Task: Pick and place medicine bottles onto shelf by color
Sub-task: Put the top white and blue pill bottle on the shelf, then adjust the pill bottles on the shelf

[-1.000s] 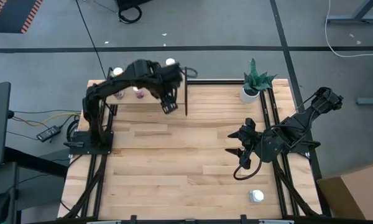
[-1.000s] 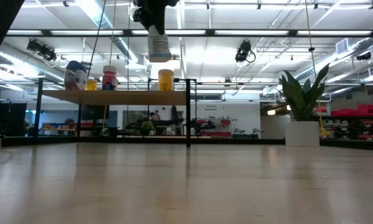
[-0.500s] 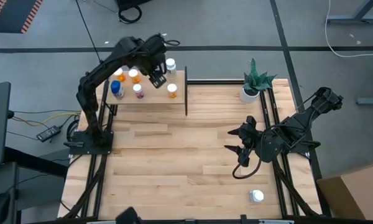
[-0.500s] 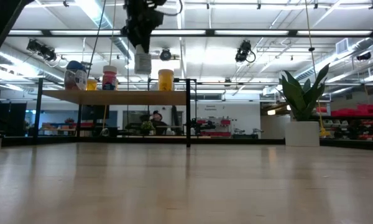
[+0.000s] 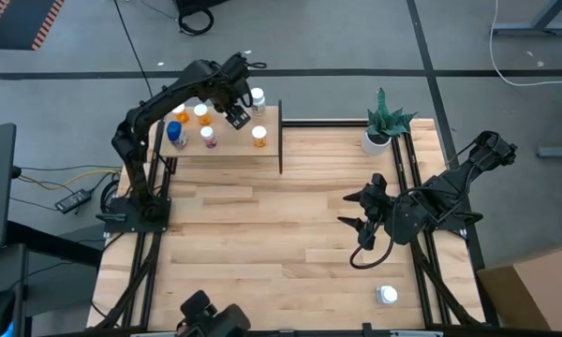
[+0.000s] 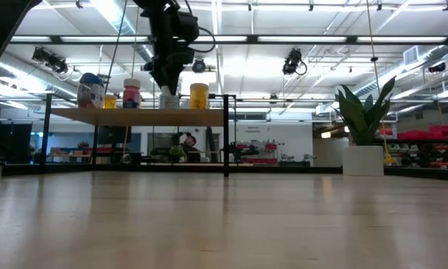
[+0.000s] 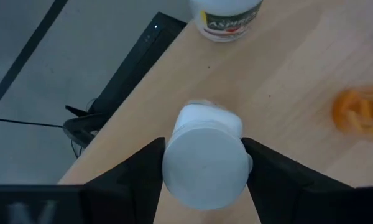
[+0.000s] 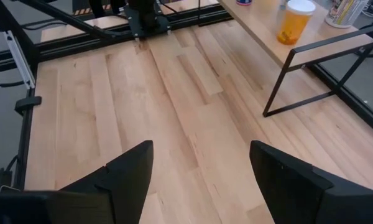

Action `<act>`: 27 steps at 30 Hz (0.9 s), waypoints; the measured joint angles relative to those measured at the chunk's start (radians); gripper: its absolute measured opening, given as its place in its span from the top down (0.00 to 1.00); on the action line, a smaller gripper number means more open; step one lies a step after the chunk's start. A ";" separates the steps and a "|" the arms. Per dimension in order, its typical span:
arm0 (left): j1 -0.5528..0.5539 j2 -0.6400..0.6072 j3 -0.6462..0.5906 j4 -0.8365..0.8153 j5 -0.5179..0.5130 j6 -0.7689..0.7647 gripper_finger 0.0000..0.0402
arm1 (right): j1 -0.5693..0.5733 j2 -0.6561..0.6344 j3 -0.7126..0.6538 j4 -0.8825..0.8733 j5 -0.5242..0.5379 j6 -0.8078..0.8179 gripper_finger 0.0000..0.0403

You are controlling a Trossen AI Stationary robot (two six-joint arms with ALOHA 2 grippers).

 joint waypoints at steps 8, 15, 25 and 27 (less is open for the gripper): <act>-0.001 -0.002 -0.051 0.029 -0.002 -0.003 0.46 | 0.000 0.000 0.000 0.000 0.000 0.020 0.32; -0.002 -0.002 -0.016 0.035 -0.030 -0.024 0.44 | 0.000 0.000 0.000 0.000 0.000 0.023 0.32; -0.001 -0.002 0.091 0.021 -0.039 -0.012 0.32 | 0.000 0.000 0.000 0.000 0.000 0.023 0.32; -0.001 -0.002 0.091 -0.008 -0.042 -0.009 0.30 | 0.000 0.000 0.000 0.000 0.000 0.023 0.32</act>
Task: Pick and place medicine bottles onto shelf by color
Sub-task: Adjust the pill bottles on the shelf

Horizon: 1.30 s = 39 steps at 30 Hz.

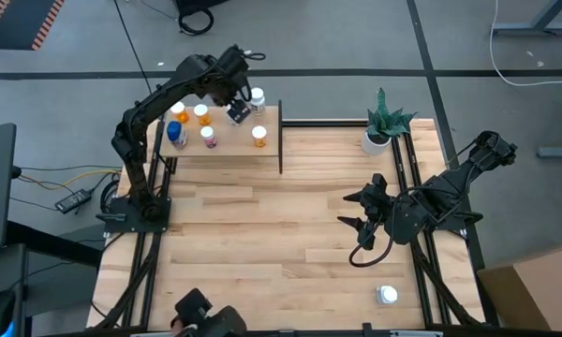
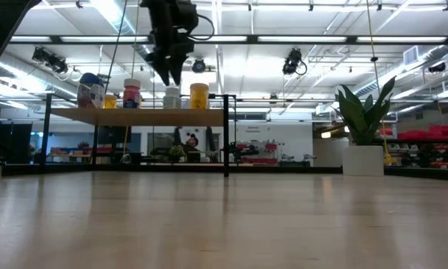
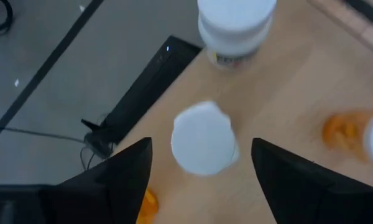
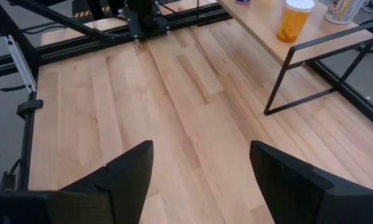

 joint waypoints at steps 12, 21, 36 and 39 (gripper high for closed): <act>-0.088 -0.140 0.001 -0.063 0.003 -0.086 0.28 | 0.000 -0.001 0.000 -0.147 -0.173 0.145 0.32; -0.273 -0.242 0.002 -0.027 -0.012 -0.260 0.31 | 0.042 0.006 -0.001 -0.330 -0.494 0.321 0.32; -0.270 -0.097 -0.001 0.058 -0.176 -0.110 0.39 | 0.240 0.018 -0.001 -0.315 -0.360 0.599 0.32; -0.217 -0.045 -0.002 0.064 -0.175 -0.057 0.41 | 0.249 0.018 -0.001 -0.314 -0.338 0.646 0.32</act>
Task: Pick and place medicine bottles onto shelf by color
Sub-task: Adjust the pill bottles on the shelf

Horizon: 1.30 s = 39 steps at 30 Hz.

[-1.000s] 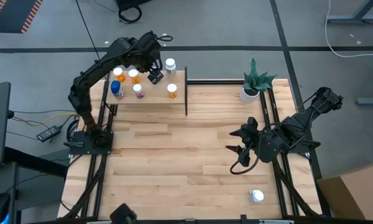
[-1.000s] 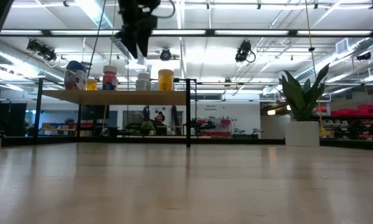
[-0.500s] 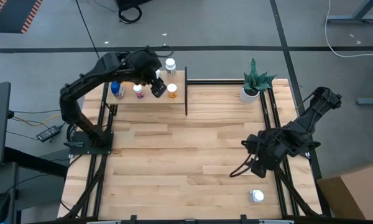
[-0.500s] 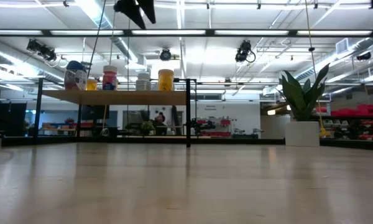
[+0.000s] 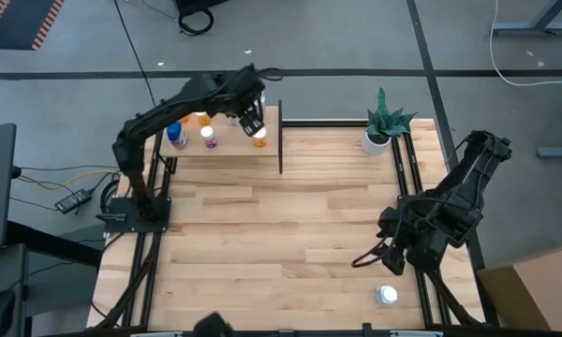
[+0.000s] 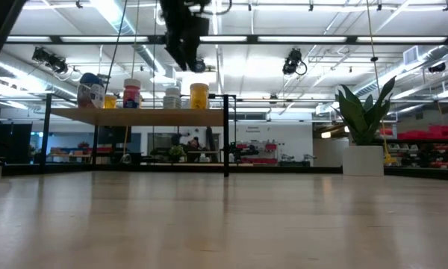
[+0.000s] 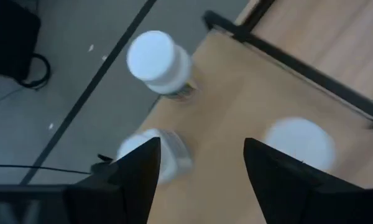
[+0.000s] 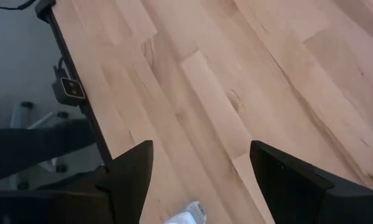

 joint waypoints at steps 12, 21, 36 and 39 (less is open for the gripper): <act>0.195 0.038 0.000 0.312 -0.005 0.029 0.47 | 0.001 0.000 0.000 0.019 0.017 0.054 0.32; 0.278 0.073 0.000 0.442 0.144 -0.128 0.51 | 0.000 0.000 0.000 0.019 0.117 0.069 0.32; 0.271 0.157 0.000 0.498 0.172 -0.092 0.54 | -0.044 0.000 0.000 0.018 0.148 0.113 0.32; 0.271 0.157 0.000 0.493 0.183 -0.092 0.55 | -0.057 0.000 0.000 0.018 0.149 0.098 0.32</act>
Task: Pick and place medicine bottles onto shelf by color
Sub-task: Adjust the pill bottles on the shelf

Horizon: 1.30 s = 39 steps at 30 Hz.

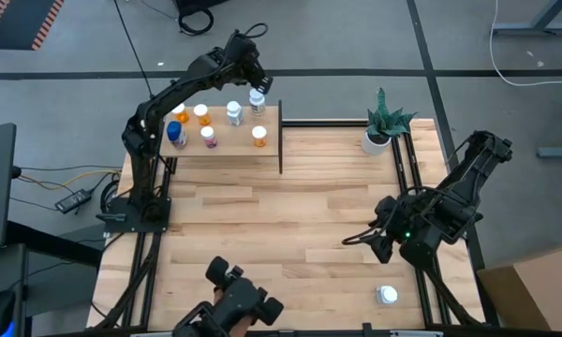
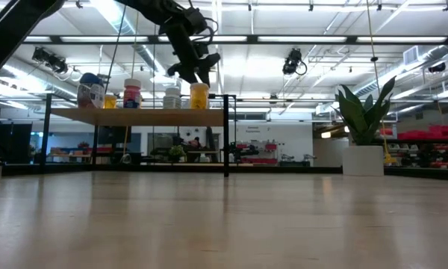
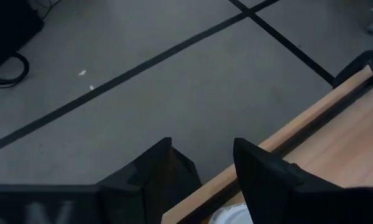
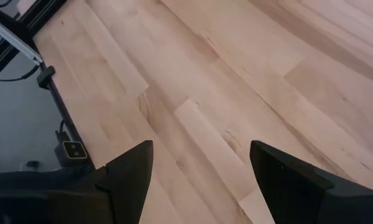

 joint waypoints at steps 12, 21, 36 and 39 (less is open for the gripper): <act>-0.022 0.000 0.000 -0.095 0.023 0.002 0.57 | -0.024 0.000 0.000 0.000 0.002 -0.055 0.32; -0.030 0.000 0.000 -0.129 0.023 -0.009 0.57 | -0.024 0.000 0.000 0.000 0.002 -0.057 0.32; -0.063 0.000 0.000 -0.138 0.094 -0.008 0.57 | -0.024 0.000 0.000 0.000 0.006 -0.075 0.32; -0.071 0.000 0.000 -0.141 0.125 -0.008 0.57 | -0.024 0.000 0.000 0.000 0.006 -0.092 0.32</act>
